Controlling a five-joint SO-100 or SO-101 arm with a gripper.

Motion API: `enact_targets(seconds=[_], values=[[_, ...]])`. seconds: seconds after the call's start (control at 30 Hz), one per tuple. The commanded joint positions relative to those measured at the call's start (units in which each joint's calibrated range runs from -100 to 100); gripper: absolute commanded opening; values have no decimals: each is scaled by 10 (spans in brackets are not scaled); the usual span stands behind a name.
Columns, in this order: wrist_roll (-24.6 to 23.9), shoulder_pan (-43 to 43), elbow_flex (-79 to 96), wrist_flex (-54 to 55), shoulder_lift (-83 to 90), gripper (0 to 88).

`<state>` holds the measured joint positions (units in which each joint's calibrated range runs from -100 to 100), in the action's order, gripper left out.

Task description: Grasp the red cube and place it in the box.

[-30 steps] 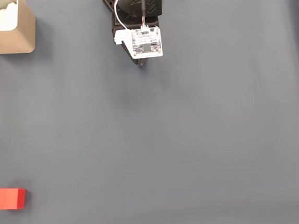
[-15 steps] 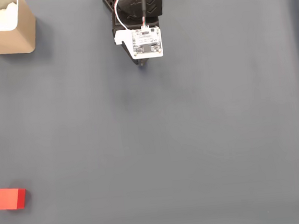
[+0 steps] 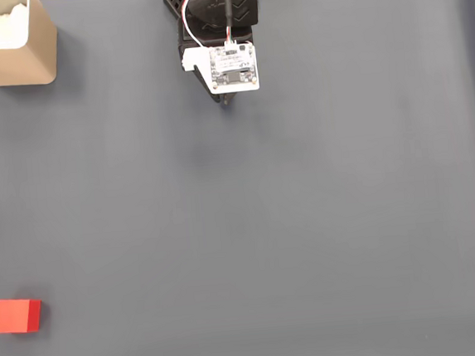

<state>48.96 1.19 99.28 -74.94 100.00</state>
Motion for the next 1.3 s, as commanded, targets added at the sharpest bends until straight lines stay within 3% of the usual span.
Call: enact_targets(seconds=[0.0,0.9,1.27], values=[[0,0,5,-10,0,2],[-15,2,5,-4,0,0],[-11,2,5,54,0,0]])
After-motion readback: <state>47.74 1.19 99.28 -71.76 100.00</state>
